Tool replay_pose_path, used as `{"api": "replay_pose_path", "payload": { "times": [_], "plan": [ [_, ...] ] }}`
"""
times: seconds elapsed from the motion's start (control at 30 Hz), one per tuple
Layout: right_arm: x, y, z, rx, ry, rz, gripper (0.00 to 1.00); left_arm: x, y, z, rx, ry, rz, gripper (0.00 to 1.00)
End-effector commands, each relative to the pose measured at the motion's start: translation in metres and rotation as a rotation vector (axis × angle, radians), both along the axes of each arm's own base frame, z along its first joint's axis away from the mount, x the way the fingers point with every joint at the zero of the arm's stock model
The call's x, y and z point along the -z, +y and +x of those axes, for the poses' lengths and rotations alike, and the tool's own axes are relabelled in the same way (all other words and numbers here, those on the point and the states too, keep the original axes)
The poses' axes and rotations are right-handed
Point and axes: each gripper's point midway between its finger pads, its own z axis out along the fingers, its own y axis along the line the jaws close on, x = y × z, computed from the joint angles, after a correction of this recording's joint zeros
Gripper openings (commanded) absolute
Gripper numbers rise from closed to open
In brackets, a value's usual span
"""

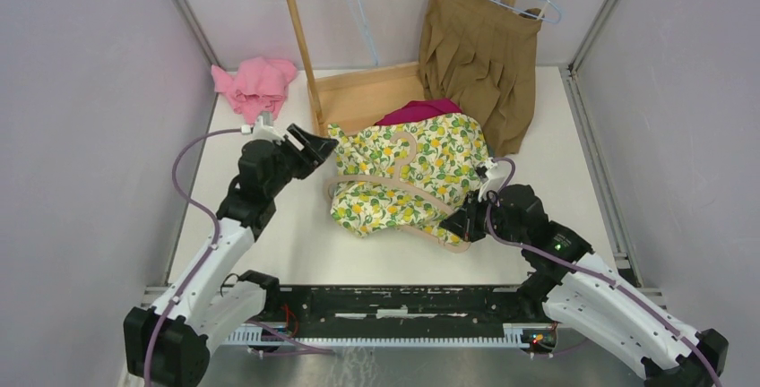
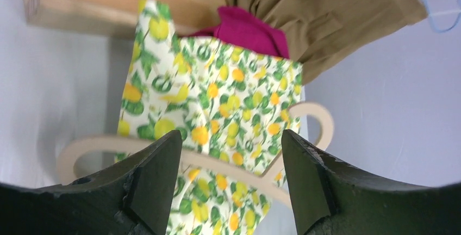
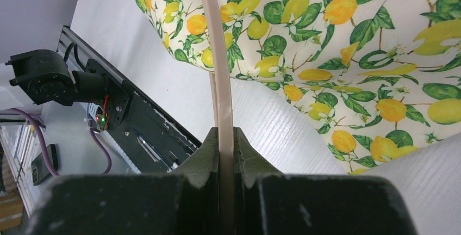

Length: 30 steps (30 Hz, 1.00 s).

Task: Place the skirt on the hanger
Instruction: Hang the skirt on the hanger.

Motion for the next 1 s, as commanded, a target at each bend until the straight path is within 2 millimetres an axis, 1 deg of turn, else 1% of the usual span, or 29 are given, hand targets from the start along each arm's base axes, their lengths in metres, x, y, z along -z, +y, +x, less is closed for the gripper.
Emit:
{"api": "replay_pose_path", "payload": {
  "times": [0.0, 0.23, 0.37, 0.47, 0.53, 0.67, 0.8, 0.97],
  "plan": [
    [-0.014, 0.000, 0.013, 0.046, -0.059, 0.024, 0.01, 0.046, 0.000, -0.028, 0.015, 0.115, 0.065, 0.75],
    [-0.012, 0.001, 0.013, 0.037, -0.045, 0.016, 0.01, 0.088, -0.001, -0.051, 0.025, 0.176, 0.079, 0.74],
    [-0.012, 0.002, 0.013, 0.036, -0.042, 0.018, 0.01, 0.109, 0.001, -0.059, 0.018, 0.196, 0.091, 0.74],
    [-0.012, 0.002, 0.013, 0.035, -0.041, 0.016, 0.01, 0.118, 0.002, -0.061, 0.014, 0.203, 0.095, 0.74],
    [-0.011, 0.002, 0.013, 0.034, -0.037, 0.014, 0.01, 0.120, -0.001, -0.061, 0.026, 0.196, 0.076, 0.74],
    [-0.010, 0.003, 0.013, 0.034, -0.035, 0.014, 0.01, 0.120, -0.015, -0.066, 0.070, 0.173, 0.025, 0.74],
    [-0.009, 0.004, 0.014, 0.032, -0.030, 0.014, 0.01, 0.121, -0.024, -0.070, 0.090, 0.159, 0.017, 0.74],
    [-0.006, 0.004, 0.013, 0.032, -0.024, 0.013, 0.01, 0.113, -0.035, -0.072, 0.102, 0.120, -0.027, 0.74]
  ]
}}
